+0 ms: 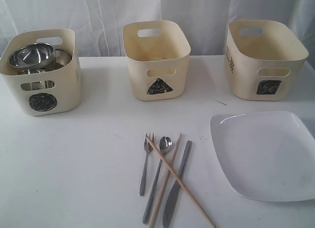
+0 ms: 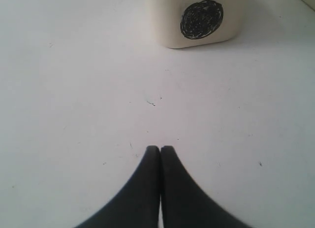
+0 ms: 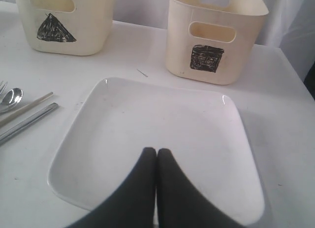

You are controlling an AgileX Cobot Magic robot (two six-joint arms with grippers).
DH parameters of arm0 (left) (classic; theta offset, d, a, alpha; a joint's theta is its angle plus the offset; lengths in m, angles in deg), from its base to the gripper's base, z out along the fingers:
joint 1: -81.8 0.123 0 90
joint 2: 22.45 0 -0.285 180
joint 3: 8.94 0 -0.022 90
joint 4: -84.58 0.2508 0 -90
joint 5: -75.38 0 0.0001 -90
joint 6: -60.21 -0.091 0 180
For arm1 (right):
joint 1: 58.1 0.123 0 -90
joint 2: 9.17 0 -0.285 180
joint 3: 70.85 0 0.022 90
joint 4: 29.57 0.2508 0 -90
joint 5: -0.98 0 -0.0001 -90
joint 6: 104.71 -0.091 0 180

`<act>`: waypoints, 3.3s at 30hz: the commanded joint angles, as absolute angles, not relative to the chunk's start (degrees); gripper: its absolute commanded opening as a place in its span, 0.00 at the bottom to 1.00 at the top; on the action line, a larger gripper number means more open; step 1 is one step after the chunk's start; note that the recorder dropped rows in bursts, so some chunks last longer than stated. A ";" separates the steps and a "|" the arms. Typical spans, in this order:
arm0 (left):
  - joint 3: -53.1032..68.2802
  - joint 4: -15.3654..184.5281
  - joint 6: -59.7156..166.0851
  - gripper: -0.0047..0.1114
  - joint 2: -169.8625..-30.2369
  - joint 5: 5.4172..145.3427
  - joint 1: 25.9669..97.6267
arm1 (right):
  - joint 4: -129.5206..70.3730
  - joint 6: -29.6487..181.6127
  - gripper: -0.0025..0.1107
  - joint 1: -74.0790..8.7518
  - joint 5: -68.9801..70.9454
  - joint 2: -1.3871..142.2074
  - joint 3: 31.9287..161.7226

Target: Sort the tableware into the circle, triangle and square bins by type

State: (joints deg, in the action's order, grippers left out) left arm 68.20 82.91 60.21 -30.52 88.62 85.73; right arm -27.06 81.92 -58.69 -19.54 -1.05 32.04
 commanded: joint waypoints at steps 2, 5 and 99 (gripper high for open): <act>68.28 82.49 59.87 0.05 -30.24 88.72 85.84 | -27.28 81.94 0.02 -58.71 -19.08 -1.39 31.93; 68.28 82.49 59.87 0.05 -30.24 88.72 85.84 | -27.28 81.94 0.02 -58.71 -19.08 -1.39 31.93; 68.28 82.49 59.87 0.05 -30.24 88.72 85.84 | -25.55 85.38 0.36 -26.21 -39.97 110.31 99.98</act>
State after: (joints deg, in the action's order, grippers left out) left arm 68.20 82.91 60.21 -30.52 88.62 85.73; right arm -24.76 87.36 -26.17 -40.91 109.75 99.79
